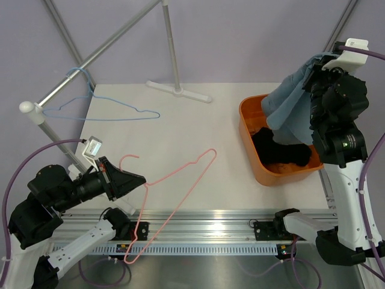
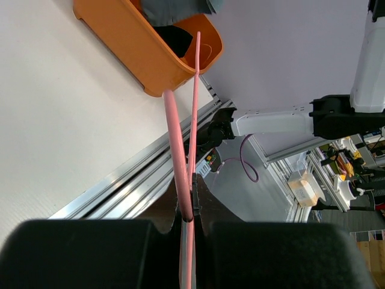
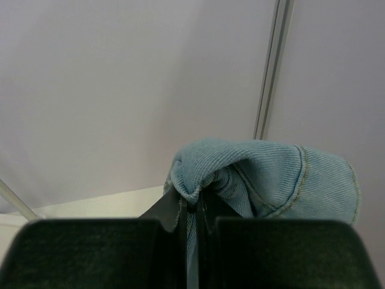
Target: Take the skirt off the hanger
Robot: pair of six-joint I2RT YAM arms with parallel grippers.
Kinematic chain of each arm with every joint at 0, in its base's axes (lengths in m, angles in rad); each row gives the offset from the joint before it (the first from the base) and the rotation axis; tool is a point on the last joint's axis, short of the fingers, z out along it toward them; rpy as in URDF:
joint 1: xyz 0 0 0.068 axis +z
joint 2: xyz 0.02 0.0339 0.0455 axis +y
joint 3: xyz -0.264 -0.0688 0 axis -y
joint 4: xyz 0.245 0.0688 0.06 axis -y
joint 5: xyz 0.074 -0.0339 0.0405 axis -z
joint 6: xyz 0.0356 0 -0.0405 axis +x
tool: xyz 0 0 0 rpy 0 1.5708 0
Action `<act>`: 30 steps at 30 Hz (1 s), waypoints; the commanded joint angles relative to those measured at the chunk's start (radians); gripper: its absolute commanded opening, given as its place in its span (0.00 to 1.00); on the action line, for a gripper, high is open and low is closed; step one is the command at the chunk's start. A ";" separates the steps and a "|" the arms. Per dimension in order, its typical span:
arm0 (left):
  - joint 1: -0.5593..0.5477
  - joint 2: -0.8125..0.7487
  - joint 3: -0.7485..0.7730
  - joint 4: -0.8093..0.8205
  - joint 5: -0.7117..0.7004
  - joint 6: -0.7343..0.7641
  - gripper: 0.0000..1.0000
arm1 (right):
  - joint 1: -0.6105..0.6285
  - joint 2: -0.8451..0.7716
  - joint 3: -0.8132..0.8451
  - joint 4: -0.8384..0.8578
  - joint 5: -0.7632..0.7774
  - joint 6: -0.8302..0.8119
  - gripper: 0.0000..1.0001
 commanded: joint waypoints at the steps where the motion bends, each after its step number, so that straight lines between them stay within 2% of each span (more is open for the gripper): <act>1: 0.001 -0.015 -0.006 0.024 0.003 -0.014 0.00 | -0.021 -0.057 -0.065 0.115 -0.005 0.045 0.00; 10: 0.001 -0.018 -0.034 0.038 0.006 -0.023 0.00 | -0.052 -0.127 -0.253 0.104 -0.011 0.108 0.00; 18: 0.003 -0.035 -0.071 0.042 0.000 -0.034 0.00 | -0.094 -0.042 -0.266 -0.045 -0.042 0.206 0.00; 25: 0.001 -0.046 -0.130 0.064 -0.007 -0.044 0.00 | -0.115 0.019 -0.365 -0.196 -0.129 0.436 0.00; 28: 0.001 -0.043 -0.149 0.082 -0.005 -0.049 0.00 | -0.115 0.111 -0.368 -0.316 -0.174 0.539 0.00; 30: 0.001 -0.041 -0.157 0.088 -0.007 -0.049 0.00 | -0.115 0.168 -0.400 -0.327 -0.241 0.596 0.00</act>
